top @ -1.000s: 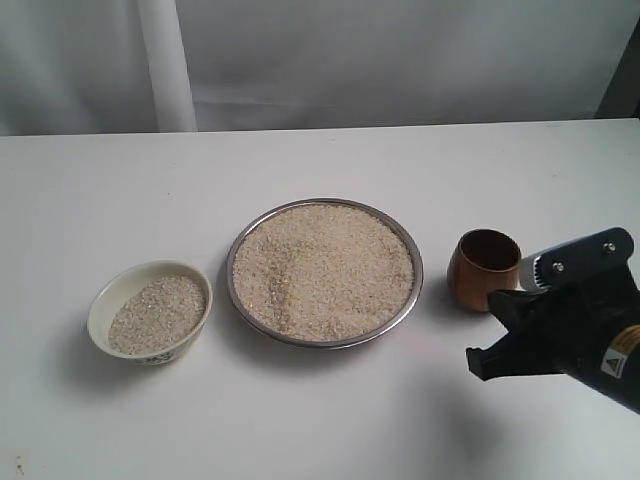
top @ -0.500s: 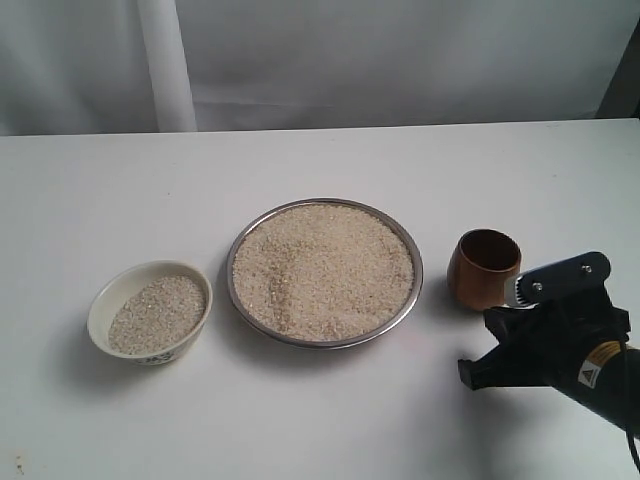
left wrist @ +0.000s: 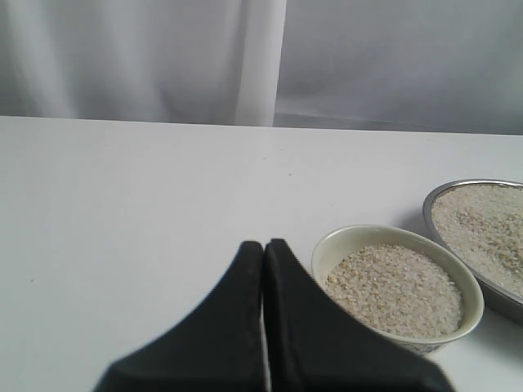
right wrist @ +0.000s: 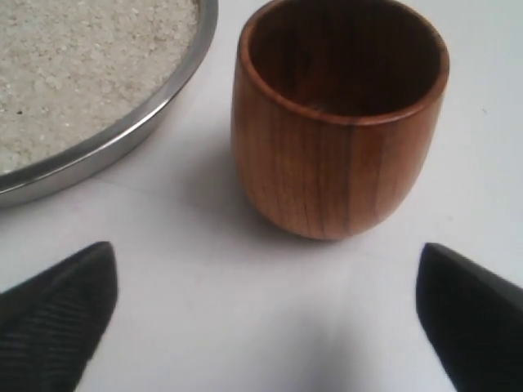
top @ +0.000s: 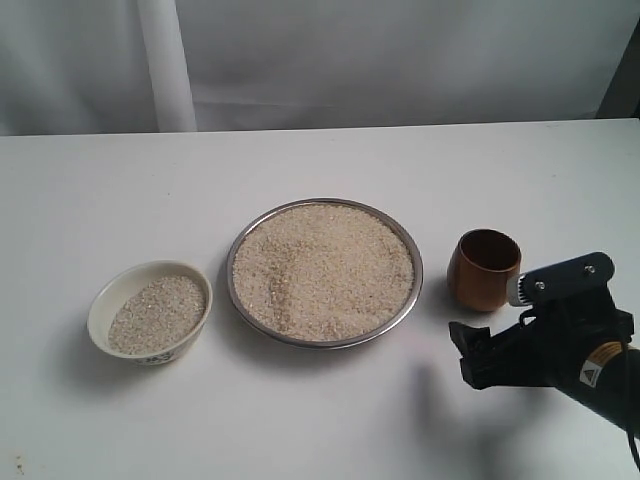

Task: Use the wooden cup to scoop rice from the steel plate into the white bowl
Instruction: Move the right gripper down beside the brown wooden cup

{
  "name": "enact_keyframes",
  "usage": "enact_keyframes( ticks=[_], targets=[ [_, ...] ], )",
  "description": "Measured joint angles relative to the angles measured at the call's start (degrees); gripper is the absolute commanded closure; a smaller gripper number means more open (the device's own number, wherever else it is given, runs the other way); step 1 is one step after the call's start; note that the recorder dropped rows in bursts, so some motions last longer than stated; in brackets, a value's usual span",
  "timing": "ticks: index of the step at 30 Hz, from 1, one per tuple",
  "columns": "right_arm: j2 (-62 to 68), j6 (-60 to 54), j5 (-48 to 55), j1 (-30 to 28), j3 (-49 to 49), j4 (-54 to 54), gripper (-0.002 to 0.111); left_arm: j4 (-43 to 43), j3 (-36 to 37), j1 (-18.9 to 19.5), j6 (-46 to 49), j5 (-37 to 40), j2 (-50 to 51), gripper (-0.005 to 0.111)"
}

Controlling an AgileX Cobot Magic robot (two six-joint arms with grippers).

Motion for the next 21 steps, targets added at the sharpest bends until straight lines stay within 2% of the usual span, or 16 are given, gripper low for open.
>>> enact_keyframes(
  ticks=[11, 21],
  targets=[
    [0.0, 0.0, -0.48, 0.0, 0.0, 0.0, 0.003, 0.0, 0.0, 0.0, 0.0, 0.0, 0.0, 0.107],
    [1.86, 0.0, -12.1, 0.0, 0.0, 0.9, 0.003, 0.0, 0.0, 0.0, 0.0, 0.0, 0.0, 0.107]
  ],
)
